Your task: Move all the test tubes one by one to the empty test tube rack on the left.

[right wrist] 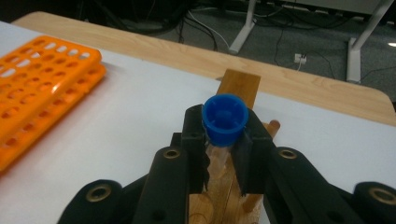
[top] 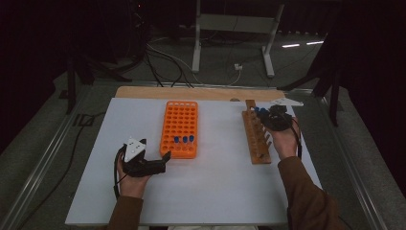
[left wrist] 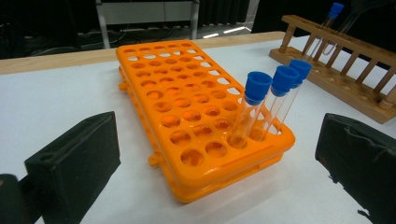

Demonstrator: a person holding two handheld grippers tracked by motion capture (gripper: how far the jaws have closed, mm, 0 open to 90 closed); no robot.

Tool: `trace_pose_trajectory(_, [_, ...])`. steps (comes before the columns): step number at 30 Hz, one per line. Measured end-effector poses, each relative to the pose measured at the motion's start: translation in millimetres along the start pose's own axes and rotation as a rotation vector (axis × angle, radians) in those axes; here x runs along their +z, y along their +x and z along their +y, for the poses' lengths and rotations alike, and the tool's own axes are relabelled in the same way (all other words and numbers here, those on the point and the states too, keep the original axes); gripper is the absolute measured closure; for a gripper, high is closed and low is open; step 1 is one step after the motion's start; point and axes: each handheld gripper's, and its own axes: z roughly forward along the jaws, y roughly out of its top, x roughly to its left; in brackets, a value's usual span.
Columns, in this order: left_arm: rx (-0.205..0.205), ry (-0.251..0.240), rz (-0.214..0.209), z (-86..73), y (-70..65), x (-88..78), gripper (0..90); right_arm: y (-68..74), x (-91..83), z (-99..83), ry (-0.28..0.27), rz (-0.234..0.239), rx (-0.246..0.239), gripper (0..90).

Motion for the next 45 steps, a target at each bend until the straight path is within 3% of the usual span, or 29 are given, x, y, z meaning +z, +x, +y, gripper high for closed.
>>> trace_pose_trajectory(18, [-0.001,0.001,0.001,-0.4,0.8,0.4,0.9,-0.9,-18.7,13.5,-0.039,0.006,-0.017,76.7])
trace_pose_trajectory(25, [-0.002,0.002,-0.002,-0.5,0.4,1.0,0.9,3.7,-27.1,20.6,-0.051,0.021,-0.047,76.7])
trace_pose_trajectory(37, [-0.002,0.003,-0.002,-0.5,0.8,1.3,0.9,19.9,-28.6,20.7,-0.047,0.078,-0.087,76.7])
trace_pose_trajectory(45, [0.004,0.006,-0.001,-0.6,0.2,1.4,0.8,34.1,-24.1,14.2,-0.034,0.142,-0.096,76.7])
